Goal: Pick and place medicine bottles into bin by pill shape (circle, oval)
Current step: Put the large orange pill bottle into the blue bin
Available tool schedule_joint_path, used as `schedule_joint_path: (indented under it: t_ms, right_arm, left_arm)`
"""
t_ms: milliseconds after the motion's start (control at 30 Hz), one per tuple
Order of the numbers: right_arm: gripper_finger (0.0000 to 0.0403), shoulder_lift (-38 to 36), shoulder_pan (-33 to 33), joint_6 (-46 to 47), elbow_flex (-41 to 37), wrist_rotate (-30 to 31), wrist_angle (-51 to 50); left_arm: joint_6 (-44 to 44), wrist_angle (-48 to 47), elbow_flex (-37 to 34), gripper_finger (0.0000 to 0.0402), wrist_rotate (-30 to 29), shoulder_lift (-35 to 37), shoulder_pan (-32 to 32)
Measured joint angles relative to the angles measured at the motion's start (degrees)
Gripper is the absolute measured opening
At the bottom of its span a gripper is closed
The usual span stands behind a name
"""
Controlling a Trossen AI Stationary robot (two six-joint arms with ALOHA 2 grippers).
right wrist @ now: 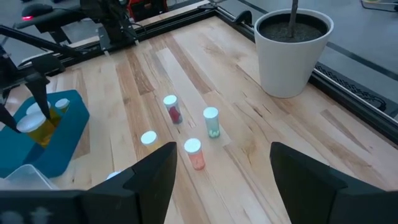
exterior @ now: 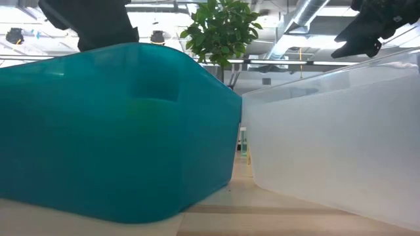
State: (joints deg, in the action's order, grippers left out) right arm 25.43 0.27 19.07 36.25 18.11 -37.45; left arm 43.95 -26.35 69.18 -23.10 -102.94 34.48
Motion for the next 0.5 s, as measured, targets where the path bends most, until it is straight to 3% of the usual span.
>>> schedule_joint_path:
  t_ms: [500]
  right_arm:
    - [0.0271,0.0,0.0,0.9,0.0,0.0,0.2]
  left_arm:
    - [-3.1,-3.7,-0.2,0.0218,2.3,0.0,-0.4]
